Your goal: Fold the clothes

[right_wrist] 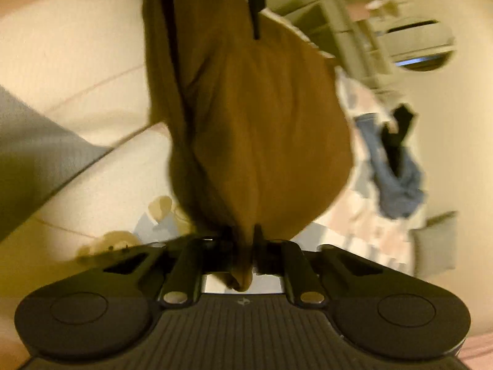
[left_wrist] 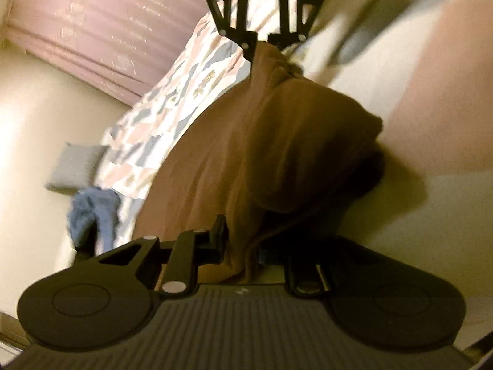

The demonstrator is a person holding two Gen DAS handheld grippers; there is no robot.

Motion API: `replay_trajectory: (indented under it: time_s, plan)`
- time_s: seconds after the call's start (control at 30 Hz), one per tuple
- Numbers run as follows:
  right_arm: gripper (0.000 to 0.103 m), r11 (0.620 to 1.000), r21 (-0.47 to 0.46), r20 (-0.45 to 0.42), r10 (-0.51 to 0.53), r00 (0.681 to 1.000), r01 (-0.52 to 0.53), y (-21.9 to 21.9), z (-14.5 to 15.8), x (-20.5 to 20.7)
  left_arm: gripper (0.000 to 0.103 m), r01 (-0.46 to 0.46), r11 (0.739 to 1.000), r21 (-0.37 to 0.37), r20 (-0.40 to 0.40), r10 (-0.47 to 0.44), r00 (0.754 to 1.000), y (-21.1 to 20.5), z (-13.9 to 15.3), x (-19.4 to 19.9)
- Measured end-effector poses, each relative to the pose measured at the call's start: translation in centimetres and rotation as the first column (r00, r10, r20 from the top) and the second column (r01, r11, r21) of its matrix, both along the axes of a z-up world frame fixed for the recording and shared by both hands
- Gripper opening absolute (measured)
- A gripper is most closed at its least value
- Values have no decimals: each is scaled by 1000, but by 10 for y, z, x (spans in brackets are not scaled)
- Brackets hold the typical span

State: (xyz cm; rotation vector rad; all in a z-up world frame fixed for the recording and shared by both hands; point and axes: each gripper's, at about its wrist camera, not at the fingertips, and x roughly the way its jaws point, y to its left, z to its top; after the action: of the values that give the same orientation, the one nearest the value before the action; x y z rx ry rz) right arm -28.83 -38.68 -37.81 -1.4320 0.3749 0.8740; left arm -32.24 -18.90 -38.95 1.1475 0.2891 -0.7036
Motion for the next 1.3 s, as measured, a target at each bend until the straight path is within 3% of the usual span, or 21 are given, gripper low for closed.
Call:
replay_trajectory:
  time_s: [0.1, 0.2, 0.3, 0.37, 0.43, 0.47, 0.5, 0.53, 0.6, 0.63, 0.7, 0.73, 0.83, 0.9, 0.97, 1.0, 1.07, 1.1, 1.17, 1.23, 1.3]
  plan:
    - [7, 998, 12, -197, -62, 978, 66, 8, 51, 39, 15, -36, 994, -107, -133, 21, 991, 12, 31, 22]
    - [7, 990, 50, -341, -107, 934, 132, 23, 109, 94, 14, -137, 960, -245, -294, 61, 954, 28, 73, 60]
    - [7, 976, 94, -435, -139, 889, 198, 49, 157, 171, 14, -347, 854, -387, -503, 120, 856, 62, 112, 122]
    - [9, 958, 148, -481, -146, 865, 244, 70, 170, 221, 14, -517, 737, -434, -657, 134, 742, 95, 117, 170]
    - [15, 923, 178, -586, -179, 791, 341, 93, 164, 278, 14, -675, 598, -432, -788, 113, 605, 126, 120, 218]
    - [22, 890, 191, -618, -220, 755, 415, 101, 153, 302, 15, -749, 528, -401, -846, 100, 523, 140, 110, 240]
    - [46, 850, 200, -648, -258, 716, 488, 109, 142, 326, 15, -826, 445, -345, -906, 71, 416, 155, 94, 261]
    - [56, 802, 189, -690, -301, 658, 566, 112, 126, 349, 15, -888, 368, -278, -950, 36, 312, 169, 75, 280]
    - [56, 687, 128, -791, -365, 492, 716, 106, 93, 387, 18, -947, 264, -182, -983, -26, 182, 188, 47, 305]
    - [56, 616, 100, -847, -360, 392, 782, 96, 79, 400, 17, -964, 224, -142, -989, -61, 132, 196, 35, 315]
    - [56, 498, 48, -941, -269, 207, 866, 70, 60, 409, 18, -964, 219, -154, -985, -116, 131, 202, 33, 322]
    - [56, 459, 33, -963, -223, 151, 888, 60, 54, 413, 18, -956, 236, -177, -981, -118, 153, 200, 36, 323]
    - [56, 414, 18, -990, -120, 75, 910, 48, 47, 423, 19, -939, 258, -228, -971, -129, 200, 199, 43, 321]
    - [56, 414, 8, -991, -121, 64, 910, 48, 42, 421, 20, -940, 229, -252, -965, -134, 226, 203, 43, 301]
    - [56, 418, -23, -987, -154, 46, 908, 52, 32, 423, 21, -949, 188, -254, -964, -132, 232, 215, 45, 291]
    - [57, 419, -23, -987, -153, 46, 908, 54, 29, 422, 21, -954, 164, -252, -964, -134, 231, 219, 42, 290]
    - [32, 428, -6, -986, -152, 66, 904, 59, 27, 419, 22, -957, 137, -255, -963, -122, 239, 221, 40, 292]
    - [12, 437, 18, -981, -165, 100, 899, 60, 32, 417, 19, -949, 152, -278, -959, -93, 266, 220, 44, 290]
    - [11, 456, 78, -972, -162, 169, 886, 61, 44, 411, 14, -927, 187, -325, -945, -37, 324, 216, 53, 284]
    - [10, 454, 133, -966, -138, 217, 881, 59, 61, 407, 14, -888, 243, -390, -914, 13, 405, 209, 68, 278]
    - [10, 448, 176, -957, -131, 259, 877, 60, 75, 406, 14, -858, 283, -429, -887, 47, 459, 206, 78, 274]
